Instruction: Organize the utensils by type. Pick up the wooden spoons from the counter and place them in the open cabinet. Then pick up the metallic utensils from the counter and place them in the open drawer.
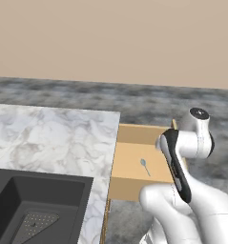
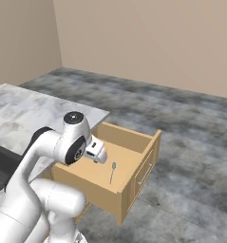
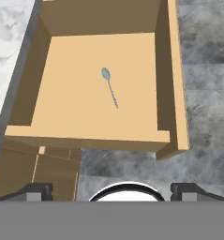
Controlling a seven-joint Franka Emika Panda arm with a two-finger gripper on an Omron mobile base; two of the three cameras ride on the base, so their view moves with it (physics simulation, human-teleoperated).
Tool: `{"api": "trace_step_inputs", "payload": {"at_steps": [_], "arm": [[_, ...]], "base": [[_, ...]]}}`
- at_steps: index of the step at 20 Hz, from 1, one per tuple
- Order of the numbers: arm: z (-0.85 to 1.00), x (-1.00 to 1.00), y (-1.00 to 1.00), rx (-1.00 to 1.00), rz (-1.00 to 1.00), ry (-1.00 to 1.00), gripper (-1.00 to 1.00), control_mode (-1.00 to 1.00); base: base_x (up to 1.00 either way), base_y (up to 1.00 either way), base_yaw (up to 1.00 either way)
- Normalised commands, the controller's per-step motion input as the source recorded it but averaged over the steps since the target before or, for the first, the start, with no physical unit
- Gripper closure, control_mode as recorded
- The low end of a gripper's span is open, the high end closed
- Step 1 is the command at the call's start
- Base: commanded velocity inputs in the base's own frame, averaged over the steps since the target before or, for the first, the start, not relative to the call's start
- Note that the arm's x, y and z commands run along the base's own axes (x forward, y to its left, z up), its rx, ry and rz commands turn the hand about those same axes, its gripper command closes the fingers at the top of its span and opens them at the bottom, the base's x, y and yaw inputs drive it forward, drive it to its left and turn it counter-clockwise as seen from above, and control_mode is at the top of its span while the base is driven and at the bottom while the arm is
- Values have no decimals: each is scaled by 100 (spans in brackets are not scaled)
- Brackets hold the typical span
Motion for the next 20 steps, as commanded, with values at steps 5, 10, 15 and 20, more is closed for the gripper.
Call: {"api": "trace_step_inputs", "payload": {"at_steps": [5,10,15,20], "arm": [[0,0,0,0,0,0,-100,100],[0,0,0,0,0,0,-100,100],[0,0,0,0,0,0,-100,100],[0,0,0,0,0,0,-100,100]], "base": [[-16,0,3],[-79,0,50],[-58,0,94],[-22,0,100]]}}
